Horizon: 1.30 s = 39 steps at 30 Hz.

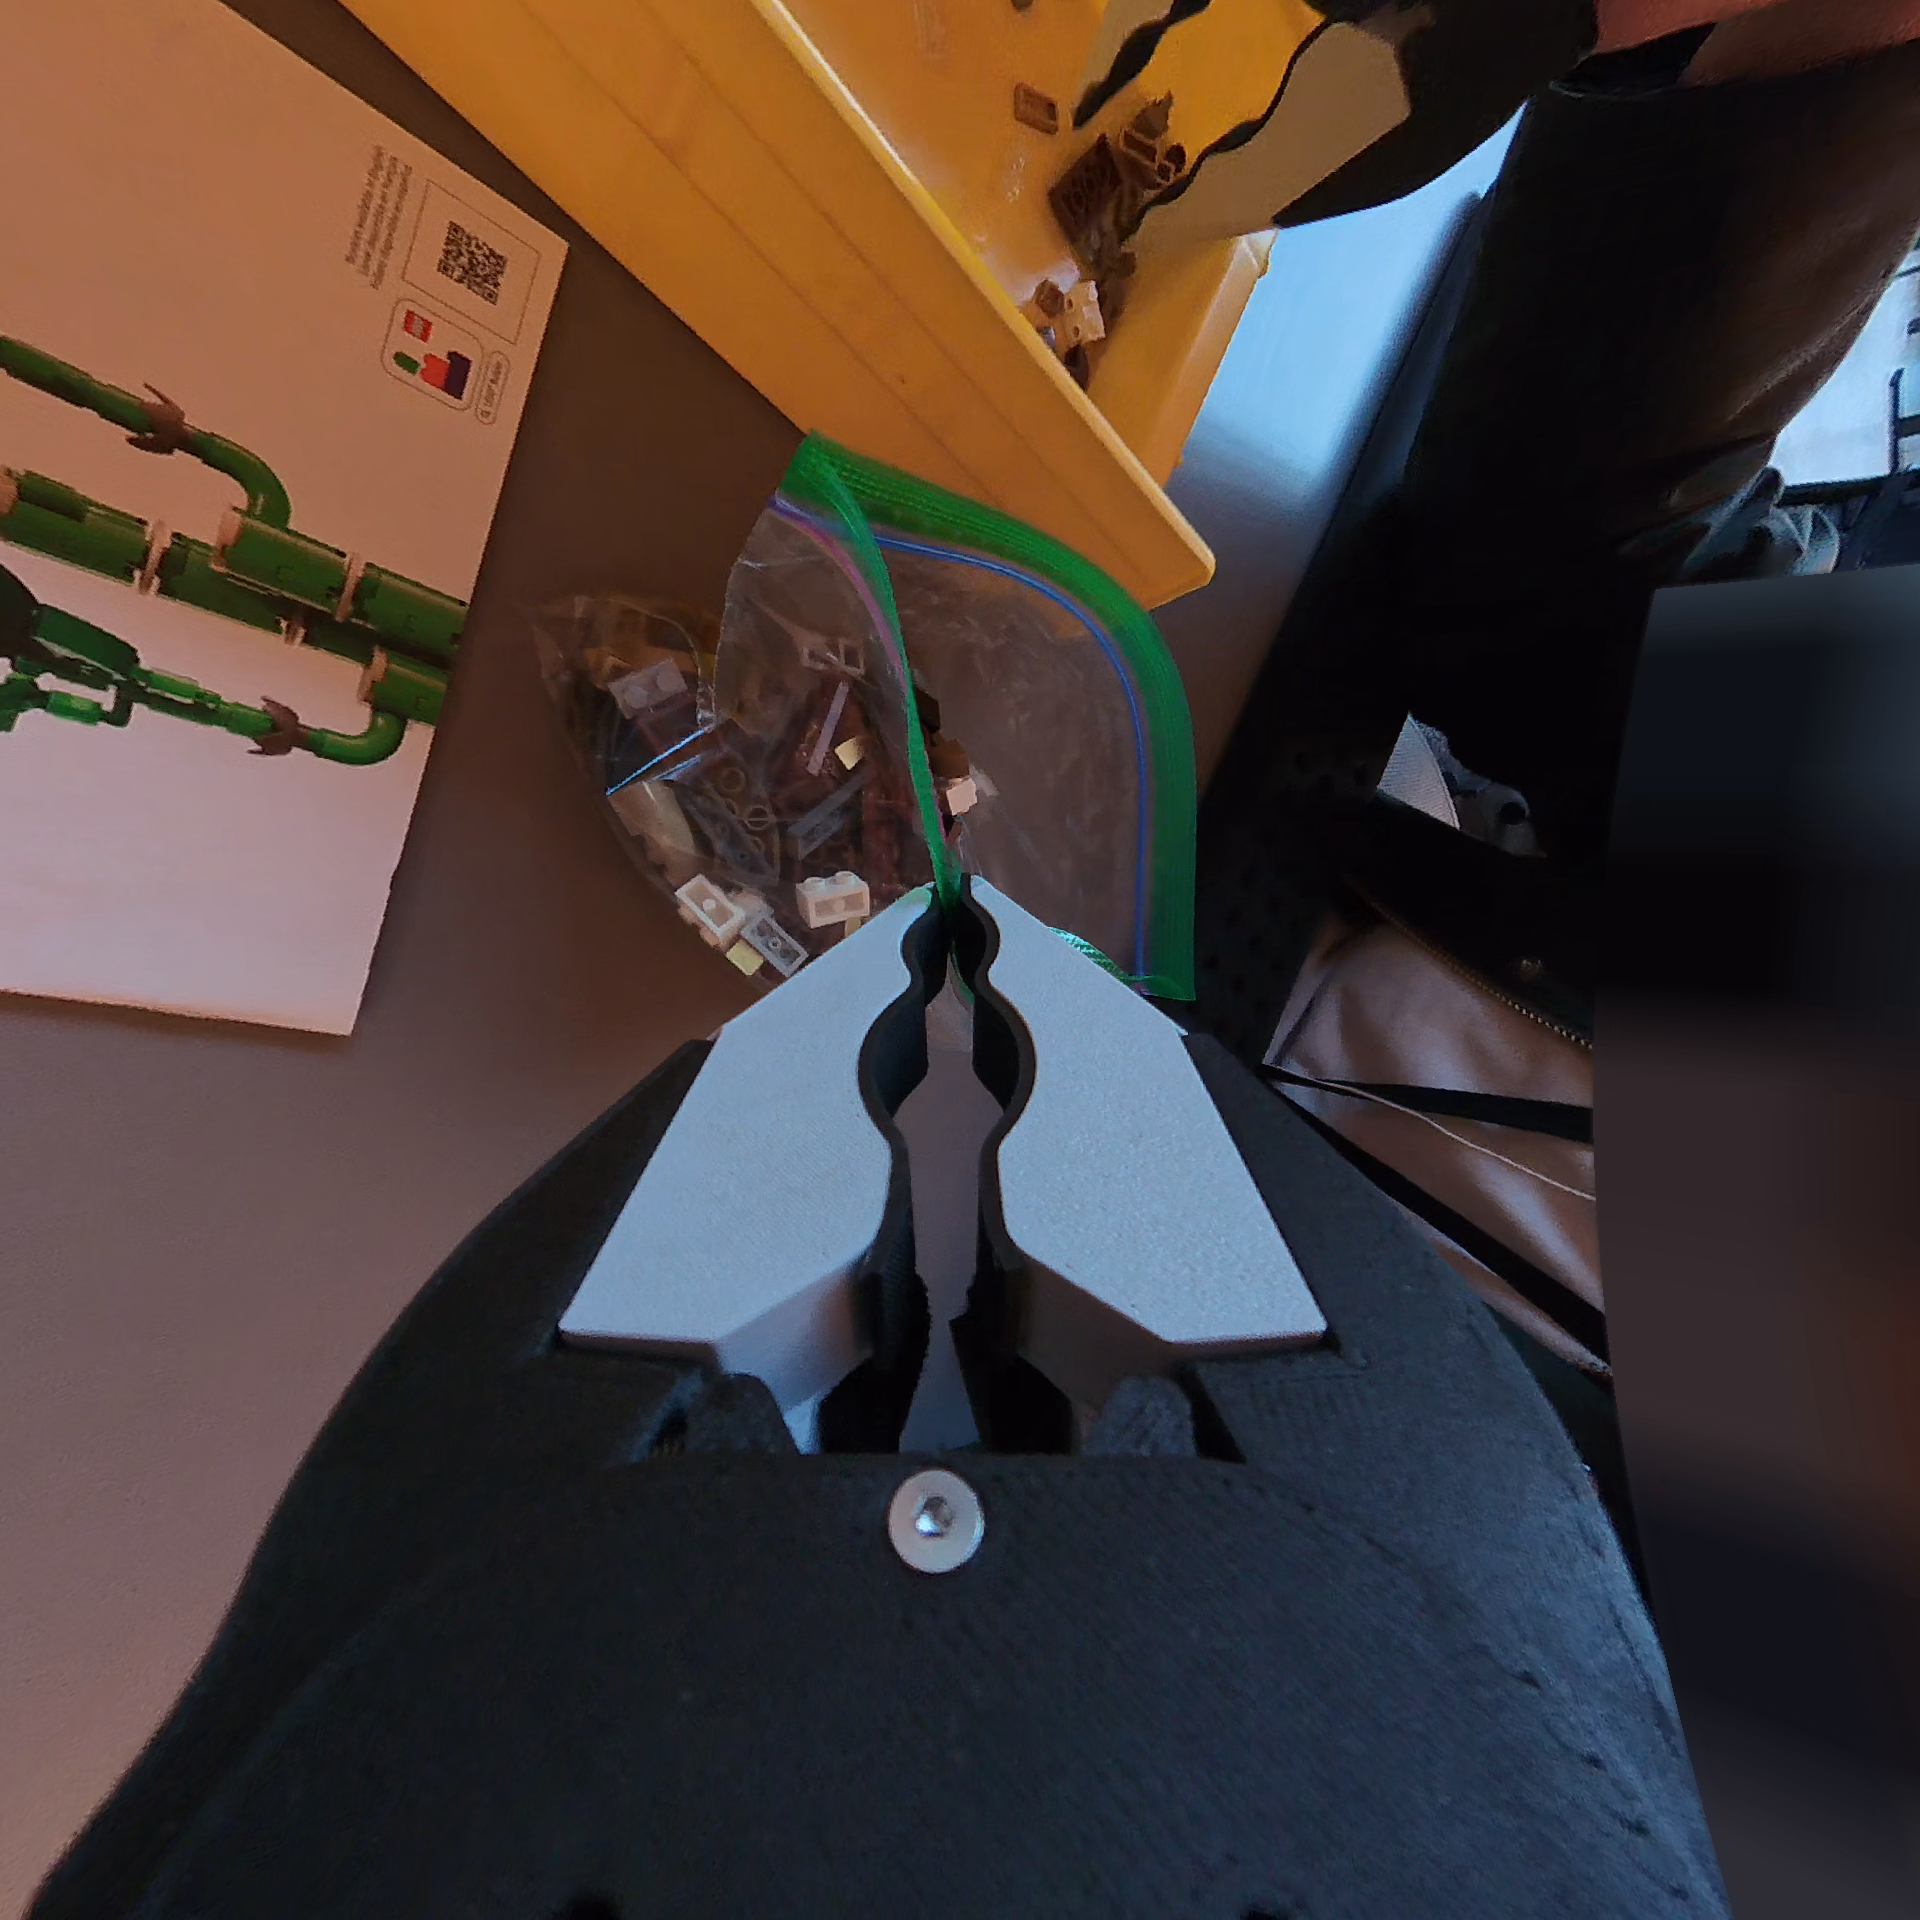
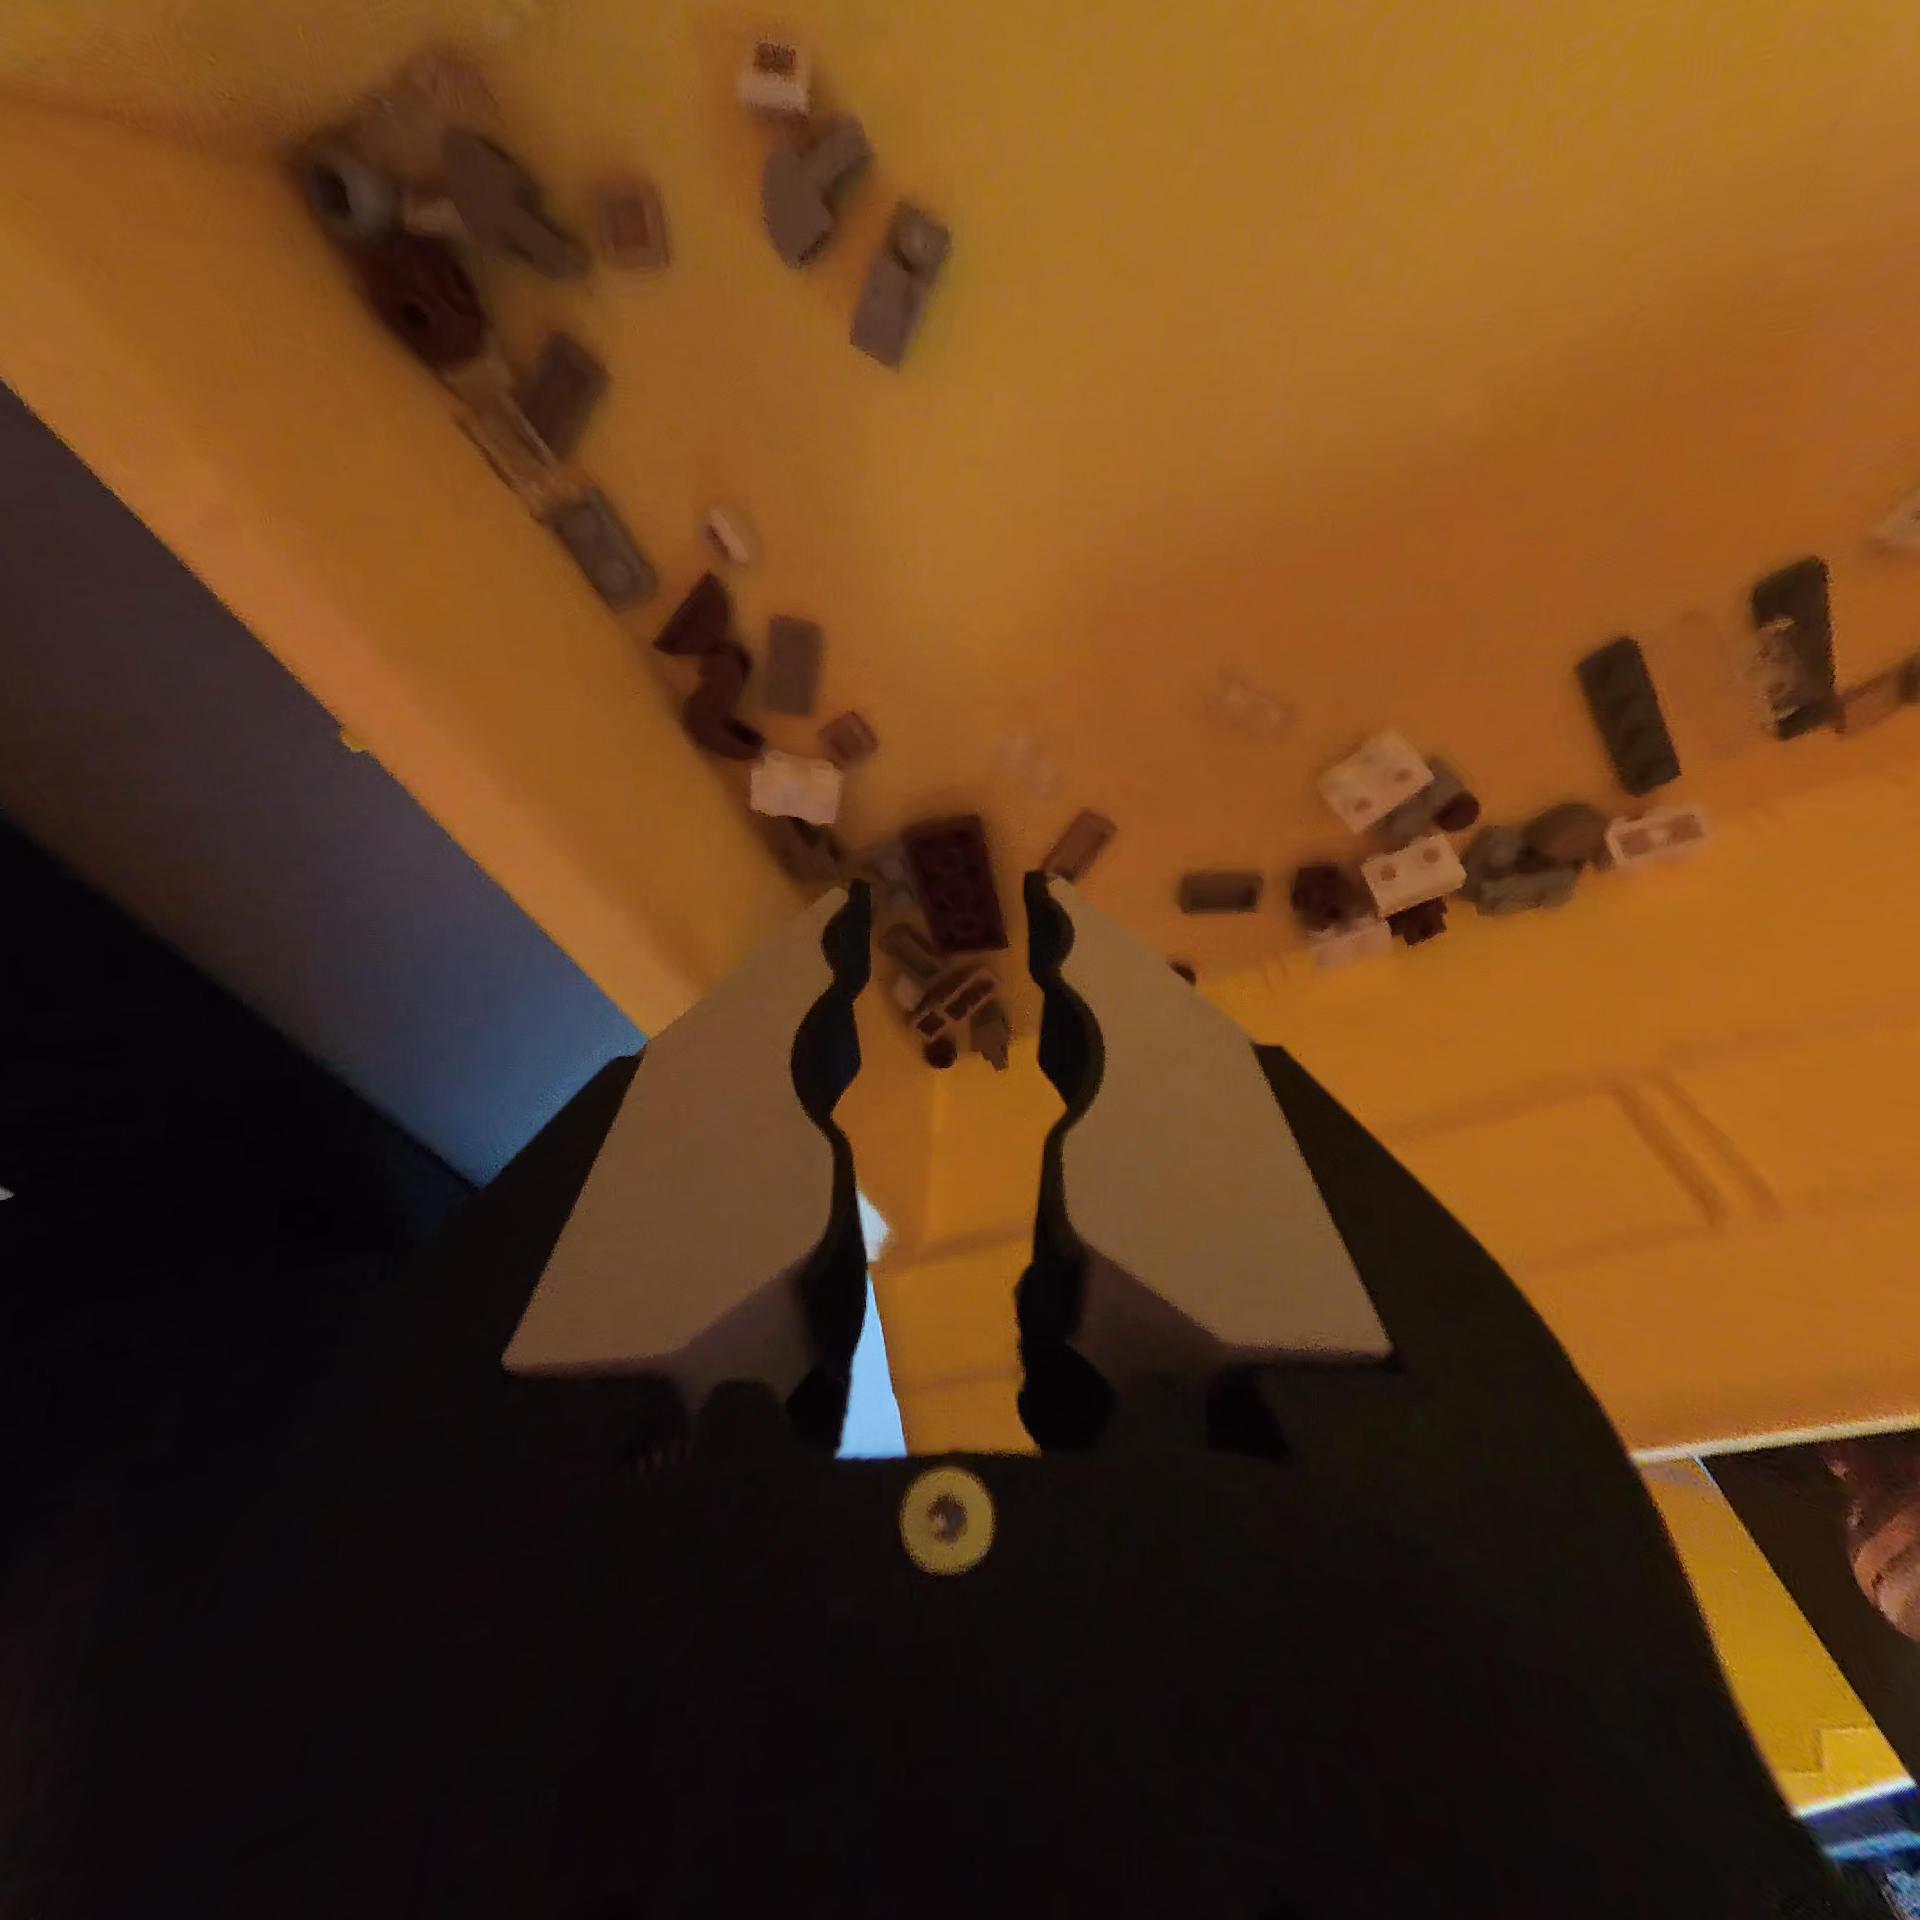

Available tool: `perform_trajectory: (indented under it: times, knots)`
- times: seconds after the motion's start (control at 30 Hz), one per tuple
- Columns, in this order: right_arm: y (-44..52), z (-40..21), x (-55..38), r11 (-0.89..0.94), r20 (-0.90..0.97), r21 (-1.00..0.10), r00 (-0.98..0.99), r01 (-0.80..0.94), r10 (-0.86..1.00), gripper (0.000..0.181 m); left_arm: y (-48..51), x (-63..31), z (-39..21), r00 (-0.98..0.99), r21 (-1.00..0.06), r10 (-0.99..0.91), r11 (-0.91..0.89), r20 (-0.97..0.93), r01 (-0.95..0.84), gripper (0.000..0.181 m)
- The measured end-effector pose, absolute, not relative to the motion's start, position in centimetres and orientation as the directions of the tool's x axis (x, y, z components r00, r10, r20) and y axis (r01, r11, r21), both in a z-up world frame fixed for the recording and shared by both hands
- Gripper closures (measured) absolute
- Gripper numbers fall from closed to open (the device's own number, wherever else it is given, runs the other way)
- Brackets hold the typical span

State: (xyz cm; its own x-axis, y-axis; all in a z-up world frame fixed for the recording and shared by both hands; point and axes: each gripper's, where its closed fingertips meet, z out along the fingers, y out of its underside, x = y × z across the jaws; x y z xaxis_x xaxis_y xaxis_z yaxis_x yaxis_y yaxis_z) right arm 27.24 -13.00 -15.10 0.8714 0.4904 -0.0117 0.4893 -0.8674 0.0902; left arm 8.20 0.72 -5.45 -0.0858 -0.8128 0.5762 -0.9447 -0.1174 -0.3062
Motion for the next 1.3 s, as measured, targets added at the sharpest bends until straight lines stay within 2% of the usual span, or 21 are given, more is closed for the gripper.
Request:
perform_trajectory:
  times: [0.07, 0.23, 0.33, 0.5, 0.7, 0.73, 0.8, 0.9, 1.07, 1.3]
  knots:
    - [-13.1, -15.3, 26.6, -0.863, -0.04, 0.071, 0.866, 0.5, 0.499, 0.146, 0.6, 8.3, -5.7, -0.086, -0.3, -0.814, -0.111, 0.574, -0.948, 0.181]
    - [-13.5, -16.2, 27.2, -0.908, -0.057, 0.129, 0.917, 0.398, 0.394, 0.13, 0.4, 8.5, -6.4, -0.078, -0.277, -0.816, -0.103, 0.573, -0.955, 0.181]
    - [-13.8, -16.1, 26.8, -0.904, -0.083, 0.131, 0.913, 0.407, 0.4, 0.146, 0.3, 8.4, -6.2, -0.083, -0.284, -0.821, -0.099, 0.565, -0.954, 0.181]
    - [-13.9, -16.2, 27.4, -0.924, -0.109, 0.128, 0.931, 0.36, 0.348, 0.137, 0.2, 8.3, -5.9, -0.093, -0.294, -0.826, -0.091, 0.556, -0.951, 0.181]
    - [-13.7, -16.1, 27.5, -0.903, -0.086, 0.13, 0.912, 0.409, 0.401, 0.141, 0.3, 8.2, -5.8, -0.092, -0.296, -0.825, -0.094, 0.558, -0.95, 0.181]
    - [-13.2, -16.1, 28.1, -0.901, -0.04, 0.121, 0.909, 0.417, 0.415, 0.151, 0.3, 8.2, -5.8, -0.092, -0.296, -0.824, -0.094, 0.559, -0.951, 0.181]
    - [-12.6, -16.1, 28.9, -0.898, 0.0, 0.114, 0.904, 0.424, 0.427, 0.148, 0.3, 8.2, -5.8, -0.092, -0.293, -0.824, -0.093, 0.559, -0.951, 0.181]
    - [-11.5, -16.2, 30.2, -0.905, 0.077, 0.092, 0.903, 0.416, 0.423, 0.156, 0.3, 8.2, -5.9, -0.091, -0.291, -0.823, -0.093, 0.56, -0.952, 0.181]
    - [-11.9, -15.5, 30.2, -0.923, 0.055, 0.061, 0.922, 0.381, 0.384, 0.154, 0.5, 8.1, -5.8, -0.085, -0.293, -0.826, -0.1, 0.558, -0.951, 0.181]
    - [-12.2, -16.1, 31.1, -0.906, 0.132, 0.16, 0.901, 0.392, 0.413, 0.156, 0.5, 7.8, -6.3, -0.065, -0.261, -0.817, -0.107, 0.573, -0.959, 0.181]
